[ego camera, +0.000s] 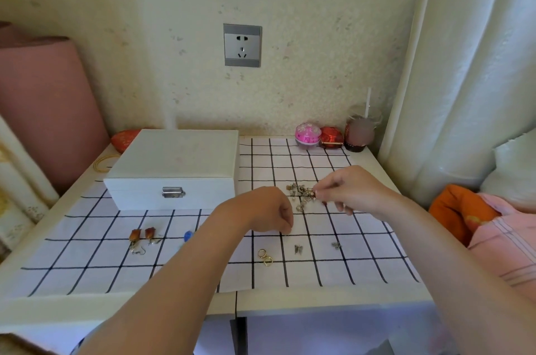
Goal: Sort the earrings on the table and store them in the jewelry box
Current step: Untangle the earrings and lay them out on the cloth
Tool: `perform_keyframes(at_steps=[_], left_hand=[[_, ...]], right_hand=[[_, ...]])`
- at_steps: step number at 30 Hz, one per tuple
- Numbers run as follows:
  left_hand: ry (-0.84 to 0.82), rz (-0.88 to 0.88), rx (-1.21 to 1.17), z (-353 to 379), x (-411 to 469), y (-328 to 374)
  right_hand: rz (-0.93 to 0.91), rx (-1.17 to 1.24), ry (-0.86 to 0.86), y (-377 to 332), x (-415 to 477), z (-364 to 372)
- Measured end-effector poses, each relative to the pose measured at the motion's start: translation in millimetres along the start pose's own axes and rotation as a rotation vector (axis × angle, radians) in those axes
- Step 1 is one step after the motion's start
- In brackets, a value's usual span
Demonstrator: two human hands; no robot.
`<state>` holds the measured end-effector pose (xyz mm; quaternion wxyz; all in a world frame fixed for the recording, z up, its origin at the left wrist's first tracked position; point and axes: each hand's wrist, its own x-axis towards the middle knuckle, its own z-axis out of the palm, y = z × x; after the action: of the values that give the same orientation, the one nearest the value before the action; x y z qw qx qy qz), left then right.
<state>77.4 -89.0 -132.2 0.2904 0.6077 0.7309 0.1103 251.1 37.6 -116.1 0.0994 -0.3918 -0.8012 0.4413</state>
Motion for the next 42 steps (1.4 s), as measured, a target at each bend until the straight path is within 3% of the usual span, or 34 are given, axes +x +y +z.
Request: perform_keyframes(at_steps=[4,11,18,26,30,38,42], left_hand=[[-0.012,-0.017,0.024,-1,1,1],[-0.048,-0.028,0.083,-4,-1,-2],[-0.022,-0.029,0.158,-3,2,-1],[-0.041,-0.064,0.145,-9,-2,-12],[-0.033,-0.059,0.143,-8,-1,-13],[0.023,-0.024,0.045,-12,-2,-5],[0.063,-0.02,-0.009,-14,-5,-1]], right_hand=[[0.007,-0.395,-0.129,10,-6,0],[-0.031,-0.479,-0.255,11,-10,8],[-0.203,-0.464,0.011,7,5,26],[-0.292,-0.756,0.002,2,20,40],[-0.274,-0.676,0.011,5,23,38],[-0.209,-0.183,0.111,3,16,20],[-0.148,-0.129,0.002,-1,3,18]])
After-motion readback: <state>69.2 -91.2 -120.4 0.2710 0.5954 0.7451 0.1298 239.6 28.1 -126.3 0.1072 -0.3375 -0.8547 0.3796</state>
